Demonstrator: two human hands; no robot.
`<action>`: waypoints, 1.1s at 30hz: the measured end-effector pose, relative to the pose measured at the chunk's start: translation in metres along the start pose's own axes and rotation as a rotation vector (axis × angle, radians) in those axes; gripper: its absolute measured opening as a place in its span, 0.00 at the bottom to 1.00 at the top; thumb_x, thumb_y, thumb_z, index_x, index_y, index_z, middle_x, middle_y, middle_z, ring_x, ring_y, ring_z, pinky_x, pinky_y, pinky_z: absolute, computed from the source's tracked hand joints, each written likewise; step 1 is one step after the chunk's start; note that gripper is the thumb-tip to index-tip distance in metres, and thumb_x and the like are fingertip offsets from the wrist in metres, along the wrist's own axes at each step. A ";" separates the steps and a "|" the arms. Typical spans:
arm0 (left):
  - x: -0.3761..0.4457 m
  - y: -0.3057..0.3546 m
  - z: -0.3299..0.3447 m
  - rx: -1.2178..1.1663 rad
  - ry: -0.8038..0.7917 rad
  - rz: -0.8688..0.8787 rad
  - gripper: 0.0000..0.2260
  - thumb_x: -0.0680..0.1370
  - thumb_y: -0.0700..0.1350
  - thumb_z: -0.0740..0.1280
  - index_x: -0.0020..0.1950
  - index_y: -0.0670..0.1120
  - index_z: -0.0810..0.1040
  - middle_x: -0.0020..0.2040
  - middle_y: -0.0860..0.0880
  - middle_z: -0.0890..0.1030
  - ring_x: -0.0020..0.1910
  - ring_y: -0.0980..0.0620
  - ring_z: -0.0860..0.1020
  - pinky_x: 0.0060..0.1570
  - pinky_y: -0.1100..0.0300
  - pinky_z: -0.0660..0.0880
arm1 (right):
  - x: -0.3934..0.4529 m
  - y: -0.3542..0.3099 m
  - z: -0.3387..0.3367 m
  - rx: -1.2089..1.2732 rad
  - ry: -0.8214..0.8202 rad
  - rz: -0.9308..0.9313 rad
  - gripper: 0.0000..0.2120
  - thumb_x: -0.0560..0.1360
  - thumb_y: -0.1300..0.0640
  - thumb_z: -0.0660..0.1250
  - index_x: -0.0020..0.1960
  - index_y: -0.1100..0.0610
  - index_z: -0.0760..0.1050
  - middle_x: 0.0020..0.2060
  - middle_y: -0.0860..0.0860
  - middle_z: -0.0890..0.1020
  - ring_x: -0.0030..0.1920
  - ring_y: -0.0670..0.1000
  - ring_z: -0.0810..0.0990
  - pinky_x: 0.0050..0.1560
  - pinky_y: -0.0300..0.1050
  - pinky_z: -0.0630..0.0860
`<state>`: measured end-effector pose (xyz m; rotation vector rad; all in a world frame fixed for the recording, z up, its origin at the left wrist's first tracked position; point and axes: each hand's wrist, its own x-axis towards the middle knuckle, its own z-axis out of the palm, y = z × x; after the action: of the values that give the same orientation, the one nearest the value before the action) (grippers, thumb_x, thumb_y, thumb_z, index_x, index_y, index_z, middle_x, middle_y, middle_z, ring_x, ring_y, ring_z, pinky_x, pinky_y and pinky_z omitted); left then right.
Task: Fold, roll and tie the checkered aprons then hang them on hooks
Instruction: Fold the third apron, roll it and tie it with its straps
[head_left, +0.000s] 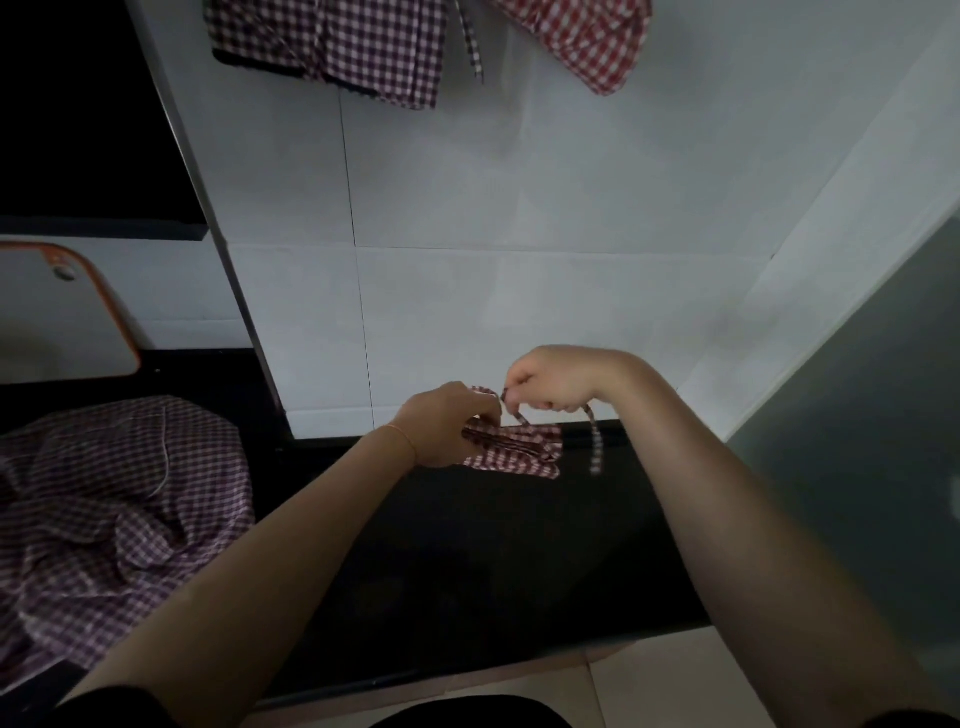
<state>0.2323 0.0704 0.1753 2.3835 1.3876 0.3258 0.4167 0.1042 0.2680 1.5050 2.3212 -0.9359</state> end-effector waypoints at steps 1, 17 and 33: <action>-0.002 0.001 -0.002 -0.052 0.008 0.037 0.15 0.74 0.44 0.73 0.60 0.51 0.78 0.51 0.54 0.77 0.53 0.53 0.72 0.53 0.56 0.72 | 0.000 0.011 -0.004 0.084 0.013 0.004 0.09 0.81 0.55 0.62 0.51 0.56 0.80 0.34 0.50 0.72 0.29 0.48 0.66 0.29 0.40 0.64; 0.005 0.012 -0.011 -1.140 0.511 -0.352 0.09 0.73 0.40 0.75 0.47 0.47 0.76 0.51 0.48 0.83 0.49 0.45 0.83 0.47 0.48 0.82 | 0.017 0.057 0.067 0.831 0.196 0.047 0.09 0.82 0.54 0.64 0.54 0.55 0.82 0.28 0.48 0.67 0.27 0.46 0.60 0.27 0.41 0.56; 0.005 0.000 0.123 -0.613 0.201 -0.598 0.11 0.74 0.47 0.73 0.51 0.50 0.73 0.45 0.54 0.77 0.42 0.59 0.75 0.38 0.65 0.68 | 0.058 0.048 0.134 0.642 0.382 0.113 0.11 0.82 0.54 0.59 0.50 0.55 0.78 0.49 0.51 0.80 0.51 0.50 0.78 0.49 0.46 0.79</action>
<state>0.2801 0.0509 0.0641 1.4073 1.7013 0.7084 0.4124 0.0773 0.1169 2.1992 2.2454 -1.5840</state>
